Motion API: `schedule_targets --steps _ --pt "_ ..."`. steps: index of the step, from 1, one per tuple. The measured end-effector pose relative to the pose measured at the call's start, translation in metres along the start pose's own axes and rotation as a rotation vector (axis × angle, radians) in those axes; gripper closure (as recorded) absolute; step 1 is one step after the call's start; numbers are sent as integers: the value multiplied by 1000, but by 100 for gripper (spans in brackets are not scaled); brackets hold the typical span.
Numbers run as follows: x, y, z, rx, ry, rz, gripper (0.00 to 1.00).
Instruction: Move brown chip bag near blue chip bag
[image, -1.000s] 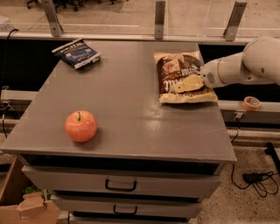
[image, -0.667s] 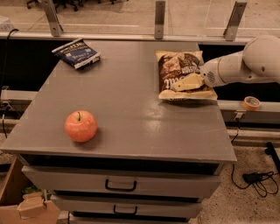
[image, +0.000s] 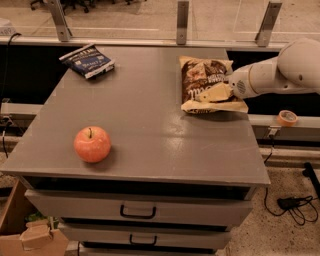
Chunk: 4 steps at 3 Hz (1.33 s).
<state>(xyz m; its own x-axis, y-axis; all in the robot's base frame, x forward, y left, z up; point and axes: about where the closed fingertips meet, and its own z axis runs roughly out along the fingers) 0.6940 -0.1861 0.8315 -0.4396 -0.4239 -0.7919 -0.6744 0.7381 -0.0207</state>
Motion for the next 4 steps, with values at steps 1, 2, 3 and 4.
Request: schedule_targets --steps 1,2,3,4 --pt "0 0 0 0 0 0 100" --pt "-1 0 0 0 0 0 100" --pt "-1 0 -1 0 0 0 100" --pt "-1 0 -1 0 0 0 100"
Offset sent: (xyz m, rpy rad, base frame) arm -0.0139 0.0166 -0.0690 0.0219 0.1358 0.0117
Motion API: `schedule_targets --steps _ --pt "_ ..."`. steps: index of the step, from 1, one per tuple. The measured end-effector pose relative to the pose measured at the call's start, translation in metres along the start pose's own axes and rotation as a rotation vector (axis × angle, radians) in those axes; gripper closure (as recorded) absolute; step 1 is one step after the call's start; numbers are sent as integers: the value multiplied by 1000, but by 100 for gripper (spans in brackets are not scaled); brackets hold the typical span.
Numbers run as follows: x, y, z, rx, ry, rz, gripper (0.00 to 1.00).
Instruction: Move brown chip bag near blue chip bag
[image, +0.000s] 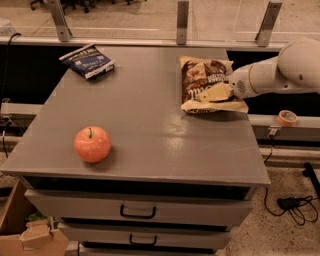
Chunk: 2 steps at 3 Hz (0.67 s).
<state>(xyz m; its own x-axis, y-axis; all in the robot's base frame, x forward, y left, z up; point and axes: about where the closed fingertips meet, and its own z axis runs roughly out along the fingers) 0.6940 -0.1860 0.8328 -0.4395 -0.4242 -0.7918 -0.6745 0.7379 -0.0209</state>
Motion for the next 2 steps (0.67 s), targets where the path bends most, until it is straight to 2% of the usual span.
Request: schedule_targets --steps 1,2 --pt "0 0 0 0 0 0 83" --pt "0 0 0 0 0 0 60"
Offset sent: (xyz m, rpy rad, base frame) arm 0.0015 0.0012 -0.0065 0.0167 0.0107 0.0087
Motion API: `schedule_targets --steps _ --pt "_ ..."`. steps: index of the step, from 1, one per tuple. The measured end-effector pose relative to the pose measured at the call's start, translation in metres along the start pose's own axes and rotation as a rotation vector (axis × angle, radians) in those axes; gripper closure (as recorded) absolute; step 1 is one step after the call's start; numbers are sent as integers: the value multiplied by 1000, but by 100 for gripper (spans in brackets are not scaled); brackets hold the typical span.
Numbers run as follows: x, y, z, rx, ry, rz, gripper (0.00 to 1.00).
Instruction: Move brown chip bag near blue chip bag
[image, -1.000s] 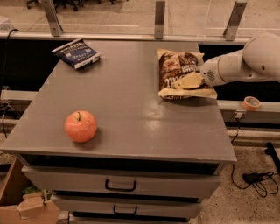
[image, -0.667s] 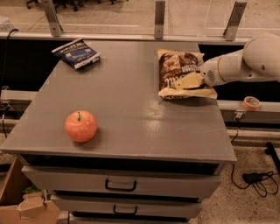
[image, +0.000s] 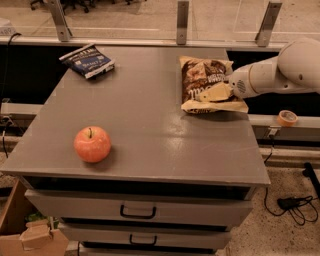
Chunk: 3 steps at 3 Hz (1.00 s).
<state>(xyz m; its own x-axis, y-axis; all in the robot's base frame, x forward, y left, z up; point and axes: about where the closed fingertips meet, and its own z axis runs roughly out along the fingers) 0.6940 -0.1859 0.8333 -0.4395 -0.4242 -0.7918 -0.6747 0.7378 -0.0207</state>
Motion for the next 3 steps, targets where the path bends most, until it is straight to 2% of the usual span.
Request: schedule_targets --steps 2,3 --pt "-3 0 1 -21 -1 2 13" --pt "-2 2 9 -47 -12 -9 0"
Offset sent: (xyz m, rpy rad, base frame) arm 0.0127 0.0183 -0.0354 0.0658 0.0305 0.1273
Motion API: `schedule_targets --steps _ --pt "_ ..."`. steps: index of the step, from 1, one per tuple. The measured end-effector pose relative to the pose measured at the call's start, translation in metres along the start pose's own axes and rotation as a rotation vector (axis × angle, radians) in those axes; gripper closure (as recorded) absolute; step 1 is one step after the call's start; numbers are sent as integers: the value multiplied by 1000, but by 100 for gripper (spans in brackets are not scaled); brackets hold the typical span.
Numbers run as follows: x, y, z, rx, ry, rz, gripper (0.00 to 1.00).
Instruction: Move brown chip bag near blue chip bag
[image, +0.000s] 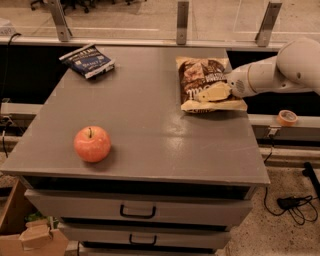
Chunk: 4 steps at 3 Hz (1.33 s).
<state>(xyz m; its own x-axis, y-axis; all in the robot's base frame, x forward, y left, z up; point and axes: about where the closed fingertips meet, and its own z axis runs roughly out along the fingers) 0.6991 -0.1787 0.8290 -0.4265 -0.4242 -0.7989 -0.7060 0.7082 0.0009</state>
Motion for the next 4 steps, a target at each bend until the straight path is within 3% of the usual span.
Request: schedule_targets --steps 1,3,4 --pt "-1 0 -1 0 0 0 0" --pt "-30 1 -22 2 -59 -50 0" --pt "-32 8 -21 -19 -48 -48 0"
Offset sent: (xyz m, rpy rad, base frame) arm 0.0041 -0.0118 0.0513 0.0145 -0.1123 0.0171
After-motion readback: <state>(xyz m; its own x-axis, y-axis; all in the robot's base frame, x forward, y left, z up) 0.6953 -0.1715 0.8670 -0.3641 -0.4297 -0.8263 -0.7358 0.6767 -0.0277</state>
